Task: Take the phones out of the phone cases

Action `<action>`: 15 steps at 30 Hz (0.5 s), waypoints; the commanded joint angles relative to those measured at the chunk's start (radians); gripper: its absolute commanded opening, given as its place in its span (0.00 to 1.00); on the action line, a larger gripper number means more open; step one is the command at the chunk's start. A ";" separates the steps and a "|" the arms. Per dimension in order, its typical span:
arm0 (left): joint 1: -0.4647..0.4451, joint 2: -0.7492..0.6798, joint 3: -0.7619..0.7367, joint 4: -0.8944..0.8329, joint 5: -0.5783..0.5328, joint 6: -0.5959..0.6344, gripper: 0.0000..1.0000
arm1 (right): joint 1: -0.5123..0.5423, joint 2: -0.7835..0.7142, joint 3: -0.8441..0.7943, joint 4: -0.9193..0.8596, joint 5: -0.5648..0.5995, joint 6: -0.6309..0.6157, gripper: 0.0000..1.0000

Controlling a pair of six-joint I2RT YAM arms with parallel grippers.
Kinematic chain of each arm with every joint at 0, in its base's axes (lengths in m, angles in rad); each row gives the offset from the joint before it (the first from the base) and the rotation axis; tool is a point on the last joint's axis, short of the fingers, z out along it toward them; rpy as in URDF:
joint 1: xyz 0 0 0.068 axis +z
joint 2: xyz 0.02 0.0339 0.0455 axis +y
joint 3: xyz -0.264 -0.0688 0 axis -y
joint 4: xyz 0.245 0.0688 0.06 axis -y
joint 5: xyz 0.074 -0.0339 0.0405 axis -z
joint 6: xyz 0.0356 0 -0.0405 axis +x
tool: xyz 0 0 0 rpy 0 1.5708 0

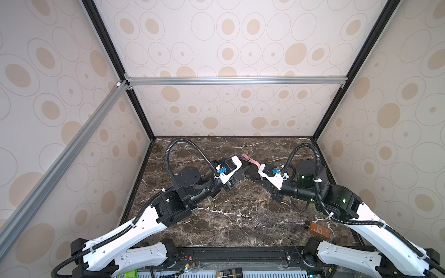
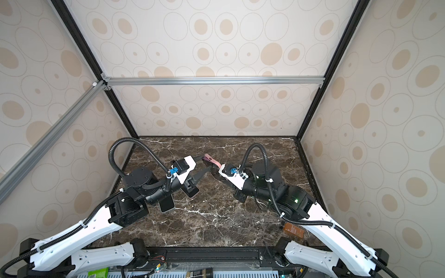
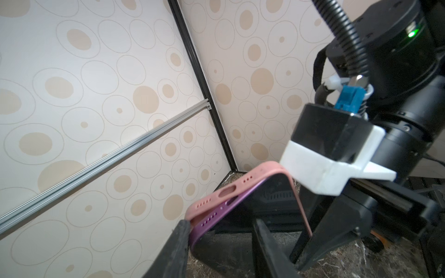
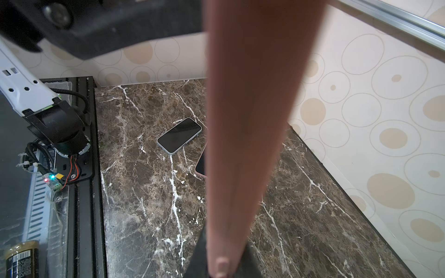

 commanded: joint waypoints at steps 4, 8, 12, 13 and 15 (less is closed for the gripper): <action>0.043 0.033 0.067 -0.194 0.192 0.025 0.39 | 0.030 -0.003 0.050 0.059 -0.120 -0.060 0.00; 0.091 0.029 0.069 -0.209 0.277 0.003 0.37 | 0.030 -0.005 0.054 0.056 -0.138 -0.053 0.00; 0.156 0.039 0.090 -0.237 0.413 -0.012 0.35 | 0.030 0.011 0.088 0.000 -0.164 -0.072 0.00; 0.168 0.044 0.099 -0.249 0.459 -0.012 0.35 | 0.030 0.015 0.097 -0.014 -0.173 -0.079 0.00; 0.197 0.054 0.111 -0.265 0.536 -0.013 0.34 | 0.030 0.021 0.109 -0.032 -0.192 -0.090 0.00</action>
